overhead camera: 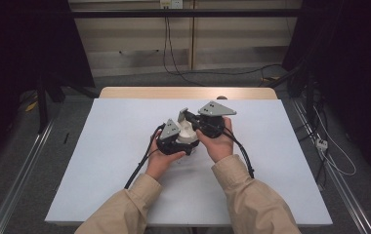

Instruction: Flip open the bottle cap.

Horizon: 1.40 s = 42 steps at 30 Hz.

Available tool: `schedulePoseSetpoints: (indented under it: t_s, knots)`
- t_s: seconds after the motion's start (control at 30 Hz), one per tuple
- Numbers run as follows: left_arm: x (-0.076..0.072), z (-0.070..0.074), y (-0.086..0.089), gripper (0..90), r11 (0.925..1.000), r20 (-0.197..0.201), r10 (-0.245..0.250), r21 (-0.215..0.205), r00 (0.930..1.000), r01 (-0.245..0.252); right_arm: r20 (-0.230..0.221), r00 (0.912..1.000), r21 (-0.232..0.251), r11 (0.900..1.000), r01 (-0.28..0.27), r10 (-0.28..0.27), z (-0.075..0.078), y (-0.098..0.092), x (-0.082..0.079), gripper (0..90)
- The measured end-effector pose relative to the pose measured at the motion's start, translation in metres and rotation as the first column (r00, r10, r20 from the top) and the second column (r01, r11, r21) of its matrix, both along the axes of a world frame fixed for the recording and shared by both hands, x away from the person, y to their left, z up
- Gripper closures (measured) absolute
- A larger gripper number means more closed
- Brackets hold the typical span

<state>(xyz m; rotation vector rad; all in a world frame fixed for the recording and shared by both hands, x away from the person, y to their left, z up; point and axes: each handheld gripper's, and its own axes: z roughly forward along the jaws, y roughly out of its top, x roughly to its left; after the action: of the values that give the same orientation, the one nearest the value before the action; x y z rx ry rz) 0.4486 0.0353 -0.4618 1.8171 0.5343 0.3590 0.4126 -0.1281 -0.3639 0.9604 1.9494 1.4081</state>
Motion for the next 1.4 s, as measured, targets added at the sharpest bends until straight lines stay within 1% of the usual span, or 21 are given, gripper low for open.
schedulePoseSetpoints:
  t_s: [0.07,0.43,0.5,0.57,0.73,0.8,0.87,0.9,0.97,1.2,1.27,1.4]
  knots:
    - [0.0,0.0,0.0,18.7,1.0,-0.002,0.002,-0.005,1.0,-0.002,0.002,1.0,-0.003,1.0,-0.001,0.001,0.0,0.0,0.001,90.0]
    - [0.0,0.0,0.0,18.7,1.0,0.004,0.001,0.002,1.0,-0.001,0.006,1.0,-0.013,1.0,0.0,0.001,0.002,0.004,0.005,90.0]
    - [0.0,0.0,0.0,18.7,1.0,0.0,0.002,-0.003,1.0,-0.002,0.007,1.0,-0.013,1.0,0.0,0.0,0.002,0.004,0.006,90.0]
    - [0.0,0.0,0.0,18.7,1.0,0.005,0.0,0.004,1.0,0.0,0.005,1.0,-0.013,1.0,0.001,-0.001,0.002,0.005,0.007,90.0]
    - [0.0,0.0,0.0,18.7,1.0,0.0,0.001,-0.004,1.0,-0.001,0.005,1.0,-0.019,1.0,0.001,-0.001,0.003,0.006,0.009,90.0]
    - [0.0,0.0,0.0,18.7,1.0,0.005,0.0,0.004,1.0,0.0,0.006,1.0,-0.018,1.0,0.002,-0.002,0.002,0.006,0.009,90.0]
    - [0.0,0.0,0.0,18.7,1.0,0.0,0.001,-0.003,1.0,-0.001,0.007,1.0,-0.019,1.0,0.002,-0.002,0.002,0.007,0.01,90.0]
    - [0.0,0.0,0.0,18.7,1.0,0.002,0.0,0.002,1.0,0.0,0.007,1.0,-0.021,1.0,0.002,-0.002,0.001,0.007,0.01,90.0]
    - [0.0,0.0,0.0,18.7,1.0,0.0,0.001,-0.003,1.0,-0.001,0.009,1.0,-0.024,1.0,0.001,-0.001,0.001,0.007,0.011,90.0]
    - [0.0,0.0,0.0,18.7,1.0,0.001,0.002,-0.003,1.0,-0.002,0.007,1.0,-0.014,1.0,0.002,-0.002,0.001,0.007,0.013,90.0]
    - [0.0,0.0,0.0,18.7,1.0,0.005,0.0,0.003,1.0,0.0,0.005,1.0,-0.016,1.0,0.001,-0.001,0.001,0.008,0.013,90.0]
    - [0.0,0.0,0.0,18.7,1.0,0.003,0.003,-0.002,1.0,-0.003,0.006,1.0,-0.019,1.0,0.0,0.0,0.001,0.008,0.015,90.0]
